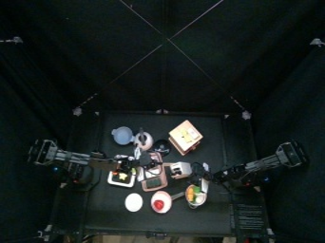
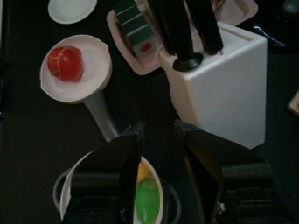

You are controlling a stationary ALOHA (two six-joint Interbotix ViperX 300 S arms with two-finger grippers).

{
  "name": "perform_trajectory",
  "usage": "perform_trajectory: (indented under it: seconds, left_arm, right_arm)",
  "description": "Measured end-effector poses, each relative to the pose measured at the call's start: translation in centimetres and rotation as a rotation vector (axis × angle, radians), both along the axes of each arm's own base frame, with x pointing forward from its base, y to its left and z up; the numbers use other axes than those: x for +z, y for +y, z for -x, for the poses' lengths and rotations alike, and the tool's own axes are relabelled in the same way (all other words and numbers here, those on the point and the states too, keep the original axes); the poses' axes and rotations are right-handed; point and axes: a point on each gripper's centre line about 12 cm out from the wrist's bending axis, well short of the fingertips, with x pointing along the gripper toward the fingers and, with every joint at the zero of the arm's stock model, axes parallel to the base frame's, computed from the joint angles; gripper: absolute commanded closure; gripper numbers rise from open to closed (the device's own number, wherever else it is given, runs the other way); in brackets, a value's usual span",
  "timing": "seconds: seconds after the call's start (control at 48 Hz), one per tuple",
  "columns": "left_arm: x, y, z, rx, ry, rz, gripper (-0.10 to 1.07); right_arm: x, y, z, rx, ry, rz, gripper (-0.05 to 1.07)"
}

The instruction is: Grab cleaver with both hands

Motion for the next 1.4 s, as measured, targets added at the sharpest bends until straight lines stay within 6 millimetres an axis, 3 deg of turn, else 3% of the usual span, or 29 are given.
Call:
perform_trajectory:
  seconds: [0.312, 0.542, 0.75, 1.104, 1.396]
  left_arm:
    - [-0.3, -1.6, 4.9, -0.174, -0.212, 0.072, 0.6]
    - [-3.5, -1.5, 6.3, -0.249, -0.362, 0.213, 0.6]
    - [-5.5, -2.2, 7.6, -0.368, -0.476, 0.198, 0.6]
    - [-7.0, -3.6, 7.9, -0.547, -0.64, -0.009, 0.6]
    - [-8.0, -3.1, 6.9, -0.469, -0.659, 0.035, 0.6]
  right_arm:
    - [1.3, 0.0, -0.1, 0.001, -0.046, -0.01, 0.29]
    - [3.0, 0.4, -0.9, -0.011, -0.087, -0.058, 0.29]
    - [4.4, 0.9, -1.7, -0.02, -0.122, -0.124, 0.29]
    - [6.2, 1.8, -2.7, -0.017, -0.169, -0.224, 0.29]
    - [6.0, 2.8, -2.5, -0.049, -0.139, -0.361, 0.29]
